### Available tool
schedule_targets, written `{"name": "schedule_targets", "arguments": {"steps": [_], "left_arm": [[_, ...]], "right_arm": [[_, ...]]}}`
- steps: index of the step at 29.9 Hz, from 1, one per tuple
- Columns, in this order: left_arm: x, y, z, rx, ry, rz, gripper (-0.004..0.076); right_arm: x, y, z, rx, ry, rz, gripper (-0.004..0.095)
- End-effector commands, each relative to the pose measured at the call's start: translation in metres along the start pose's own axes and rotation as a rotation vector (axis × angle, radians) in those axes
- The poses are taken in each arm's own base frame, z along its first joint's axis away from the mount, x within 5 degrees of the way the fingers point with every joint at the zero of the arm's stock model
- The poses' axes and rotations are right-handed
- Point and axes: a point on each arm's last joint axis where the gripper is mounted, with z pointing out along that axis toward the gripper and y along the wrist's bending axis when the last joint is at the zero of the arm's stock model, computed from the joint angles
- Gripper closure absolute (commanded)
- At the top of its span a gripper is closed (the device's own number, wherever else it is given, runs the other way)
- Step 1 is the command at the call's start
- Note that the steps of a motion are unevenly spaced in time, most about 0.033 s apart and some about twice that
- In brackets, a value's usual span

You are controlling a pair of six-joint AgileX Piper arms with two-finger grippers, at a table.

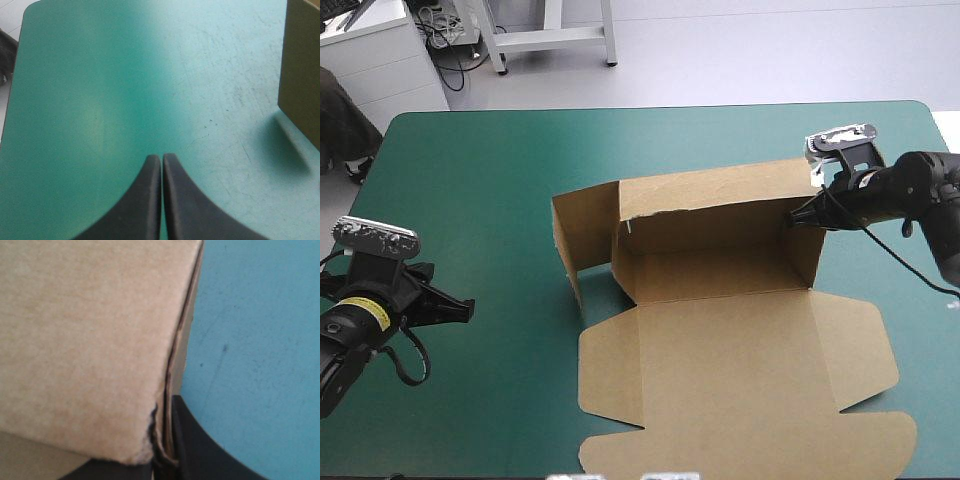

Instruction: Fold the box

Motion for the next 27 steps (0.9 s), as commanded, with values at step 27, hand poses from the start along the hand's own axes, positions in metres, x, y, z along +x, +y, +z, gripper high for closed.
{"name": "schedule_targets", "arguments": {"steps": [27], "left_arm": [[-0.010,0.005,-0.007,-0.041,-0.086,0.011,0.0730]], "right_arm": [[-0.067,-0.032,0.129,-0.090,0.155,0.075,0.0723]]}}
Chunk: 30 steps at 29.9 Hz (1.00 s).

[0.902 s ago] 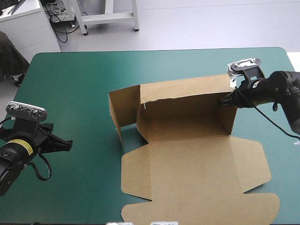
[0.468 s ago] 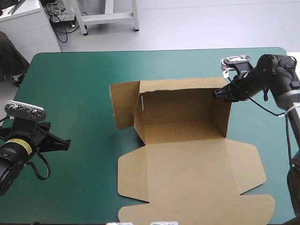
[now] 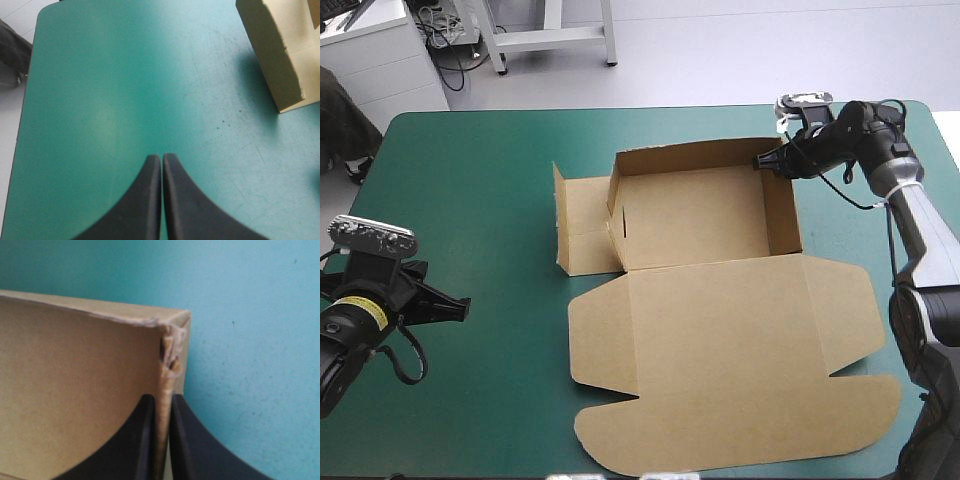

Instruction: Fold the box

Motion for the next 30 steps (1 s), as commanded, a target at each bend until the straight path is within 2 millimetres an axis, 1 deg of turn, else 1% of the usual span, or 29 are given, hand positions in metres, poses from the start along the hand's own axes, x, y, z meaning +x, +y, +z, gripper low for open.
{"name": "schedule_targets", "arguments": {"steps": [1,3,5,8,10,13,18,21,26,28,30], "left_arm": [[-0.010,0.002,-0.006,-0.005,-0.079,-0.011,0.0730],[-0.010,0.002,-0.006,-0.005,-0.079,-0.023,0.0730],[-0.010,0.002,-0.006,-0.004,-0.081,-0.027,0.0730],[-0.010,0.002,-0.006,-0.004,-0.081,-0.030,0.0730],[-0.010,0.002,-0.006,-0.004,-0.081,-0.030,0.0730],[-0.010,0.002,-0.006,-0.004,-0.081,-0.030,0.0730],[-0.010,0.003,-0.006,-0.009,-0.082,-0.026,0.0730],[-0.010,0.003,-0.006,-0.018,-0.084,-0.020,0.0730],[-0.010,0.004,-0.006,-0.019,-0.079,-0.020,0.0730],[-0.009,0.004,-0.006,-0.021,-0.074,-0.020,0.0730],[-0.009,0.004,-0.006,-0.021,-0.072,-0.020,0.0730]], "right_arm": [[0.004,0.003,-0.009,-0.015,0.107,-0.041,0.0644],[-0.003,0.003,-0.015,-0.009,0.068,-0.047,0.0473],[-0.010,0.004,-0.022,-0.005,0.038,-0.052,0.0322],[-0.014,0.007,-0.035,-0.012,0.044,-0.050,0.0222],[-0.016,0.009,-0.044,-0.020,0.064,-0.056,0.0218],[-0.018,0.012,-0.061,-0.011,0.035,-0.018,0.0219],[-0.018,0.021,-0.101,0.002,-0.047,-0.001,0.0218],[-0.016,0.027,-0.130,0.010,-0.106,-0.004,0.0218],[-0.003,0.038,-0.177,0.023,-0.194,-0.022,0.0220],[0.005,0.042,-0.194,0.035,-0.218,-0.030,0.0220],[0.015,0.045,-0.205,0.041,-0.227,-0.040,0.0220]]}}
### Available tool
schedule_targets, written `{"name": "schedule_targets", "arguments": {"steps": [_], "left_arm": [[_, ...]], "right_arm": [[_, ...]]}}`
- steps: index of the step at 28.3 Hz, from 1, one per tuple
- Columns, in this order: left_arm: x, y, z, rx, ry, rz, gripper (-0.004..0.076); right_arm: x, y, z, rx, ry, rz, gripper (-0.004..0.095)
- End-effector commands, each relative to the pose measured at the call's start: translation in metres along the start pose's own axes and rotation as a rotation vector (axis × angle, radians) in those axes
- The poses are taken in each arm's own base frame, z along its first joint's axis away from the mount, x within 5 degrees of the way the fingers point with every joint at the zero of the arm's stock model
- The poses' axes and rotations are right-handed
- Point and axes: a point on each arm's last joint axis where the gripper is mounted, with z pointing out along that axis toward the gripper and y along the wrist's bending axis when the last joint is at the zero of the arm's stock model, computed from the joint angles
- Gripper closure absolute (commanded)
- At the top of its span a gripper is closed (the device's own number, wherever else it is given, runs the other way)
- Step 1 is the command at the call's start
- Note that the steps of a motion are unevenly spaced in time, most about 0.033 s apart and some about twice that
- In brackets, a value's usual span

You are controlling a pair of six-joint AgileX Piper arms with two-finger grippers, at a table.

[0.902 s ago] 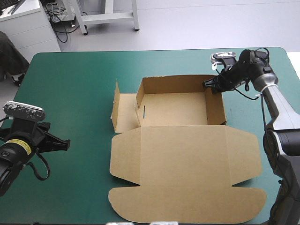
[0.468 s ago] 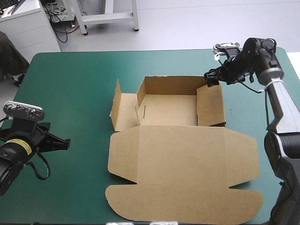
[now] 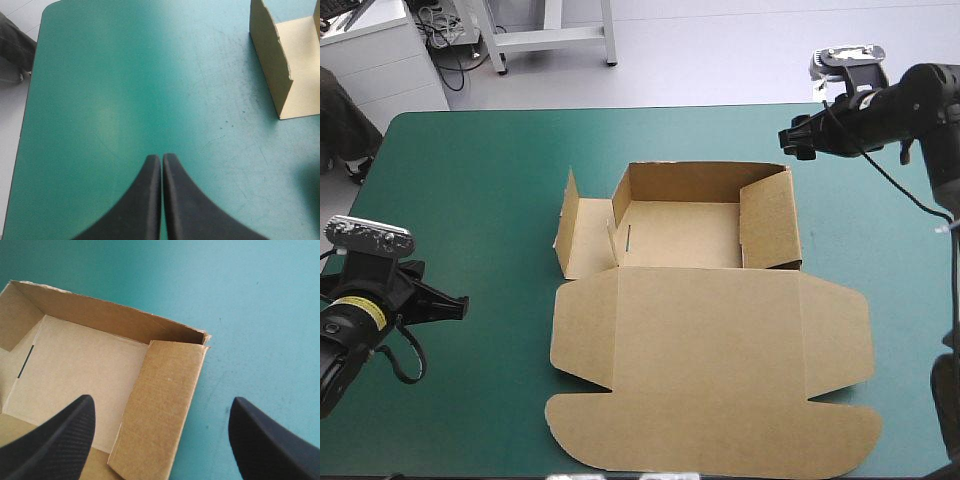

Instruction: Fold the box

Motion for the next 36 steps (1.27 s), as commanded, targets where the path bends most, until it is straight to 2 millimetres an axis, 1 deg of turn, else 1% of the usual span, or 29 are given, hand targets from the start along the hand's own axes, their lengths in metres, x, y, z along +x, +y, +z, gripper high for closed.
{"name": "schedule_targets", "arguments": {"steps": [1,3,5,7,10,11,13,16,21,26,30,32,33,36], "left_arm": [[-0.009,0.003,-0.006,-0.009,-0.074,-0.006,0.0730],[-0.009,0.003,-0.006,-0.009,-0.074,-0.006,0.0730],[-0.009,0.003,-0.006,-0.009,-0.074,-0.006,0.0730],[-0.009,0.003,-0.006,-0.009,-0.074,-0.006,0.0730],[-0.010,0.003,-0.006,-0.008,-0.076,-0.006,0.0730],[-0.010,0.003,-0.006,-0.008,-0.076,-0.006,0.0730],[-0.010,0.002,-0.006,-0.007,-0.080,-0.006,0.0730],[-0.011,0.002,-0.006,-0.005,-0.088,-0.006,0.0730],[-0.011,0.002,-0.006,-0.005,-0.090,0.002,0.0730],[-0.011,0.002,-0.006,-0.004,-0.092,0.002,0.0730],[-0.011,0.002,-0.006,-0.004,-0.092,0.002,0.0730],[-0.011,0.002,-0.006,-0.004,-0.092,0.002,0.0730],[-0.011,0.002,-0.006,-0.004,-0.092,0.002,0.0730],[-0.011,0.002,-0.006,-0.002,-0.093,-0.003,0.0730]], "right_arm": [[0.011,0.010,-0.043,0.009,-0.072,-0.025,0.0220],[0.022,0.012,-0.049,0.008,-0.061,-0.023,0.0220],[0.032,0.012,-0.050,0.008,-0.039,-0.022,0.0220],[0.041,0.012,-0.046,0.010,-0.007,-0.027,0.0220],[0.051,0.008,-0.031,0.020,0.055,-0.021,0.0220],[0.053,0.007,-0.023,0.018,0.076,-0.016,0.0220],[0.053,0.005,-0.012,0.017,0.095,-0.006,0.0220],[0.050,0.000,0.010,0.015,0.120,0.008,0.0220],[0.050,-0.007,0.054,-0.015,0.207,0.046,0.0220],[0.049,-0.013,0.094,-0.033,0.234,0.076,0.0220],[0.049,-0.017,0.115,-0.034,0.237,0.089,0.0220],[0.049,-0.018,0.121,-0.032,0.239,0.092,0.0227],[0.049,-0.020,0.127,-0.030,0.237,0.090,0.0248],[0.050,-0.022,0.136,-0.028,0.240,0.094,0.0301]]}}
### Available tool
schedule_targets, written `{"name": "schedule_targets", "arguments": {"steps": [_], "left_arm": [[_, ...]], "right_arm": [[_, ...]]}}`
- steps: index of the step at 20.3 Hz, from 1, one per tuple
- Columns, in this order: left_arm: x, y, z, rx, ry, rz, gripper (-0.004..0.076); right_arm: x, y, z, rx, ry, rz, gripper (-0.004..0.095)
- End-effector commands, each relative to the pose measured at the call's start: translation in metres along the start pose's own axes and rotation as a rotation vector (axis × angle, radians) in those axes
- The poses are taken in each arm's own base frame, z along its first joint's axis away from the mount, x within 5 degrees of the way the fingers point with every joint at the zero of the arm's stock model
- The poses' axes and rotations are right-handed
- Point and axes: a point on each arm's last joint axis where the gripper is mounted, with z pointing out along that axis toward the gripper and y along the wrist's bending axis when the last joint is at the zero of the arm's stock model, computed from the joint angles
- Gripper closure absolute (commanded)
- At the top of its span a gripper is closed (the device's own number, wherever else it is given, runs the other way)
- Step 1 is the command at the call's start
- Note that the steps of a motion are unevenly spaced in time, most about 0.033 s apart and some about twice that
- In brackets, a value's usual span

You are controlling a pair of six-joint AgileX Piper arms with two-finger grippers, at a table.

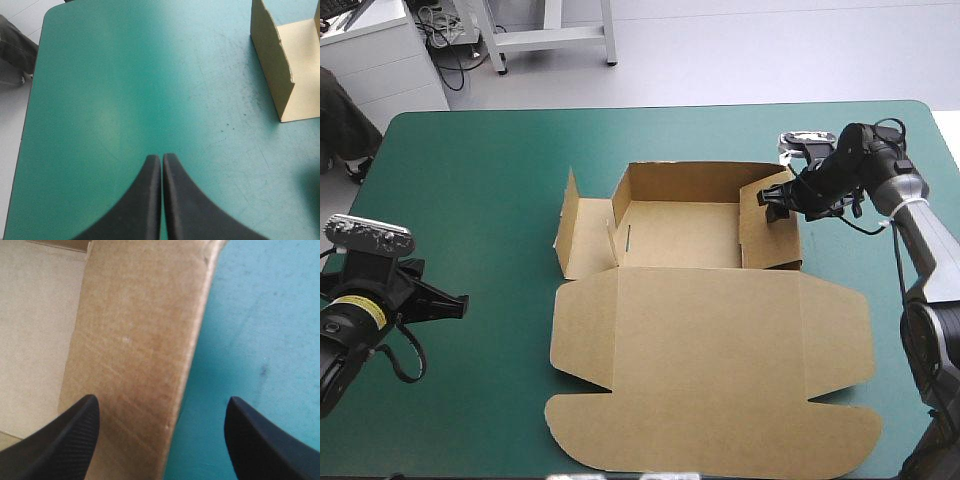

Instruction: Fold the box

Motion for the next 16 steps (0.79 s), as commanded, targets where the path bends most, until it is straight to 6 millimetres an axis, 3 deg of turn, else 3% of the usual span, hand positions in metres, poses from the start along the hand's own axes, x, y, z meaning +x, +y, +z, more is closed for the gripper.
{"name": "schedule_targets", "arguments": {"steps": [1,8,10,14,16], "left_arm": [[-0.010,0.002,-0.006,-0.001,-0.085,-0.006,0.0730],[-0.010,0.002,-0.006,-0.001,-0.083,-0.007,0.0730],[-0.010,0.002,-0.006,-0.001,-0.083,-0.007,0.0730],[-0.010,0.002,-0.006,0.002,-0.081,-0.009,0.0730],[-0.010,0.001,-0.006,0.003,-0.080,-0.011,0.0730]], "right_arm": [[-0.007,0.005,-0.019,-0.007,-0.091,-0.014,0.0318],[-0.008,0.001,0.002,-0.011,-0.042,-0.003,0.0431],[-0.010,0.000,0.002,-0.008,-0.057,-0.003,0.0546],[-0.011,-0.001,0.002,0.001,-0.067,-0.007,0.0914],[-0.011,-0.001,0.002,0.007,-0.068,-0.011,0.0930]]}}
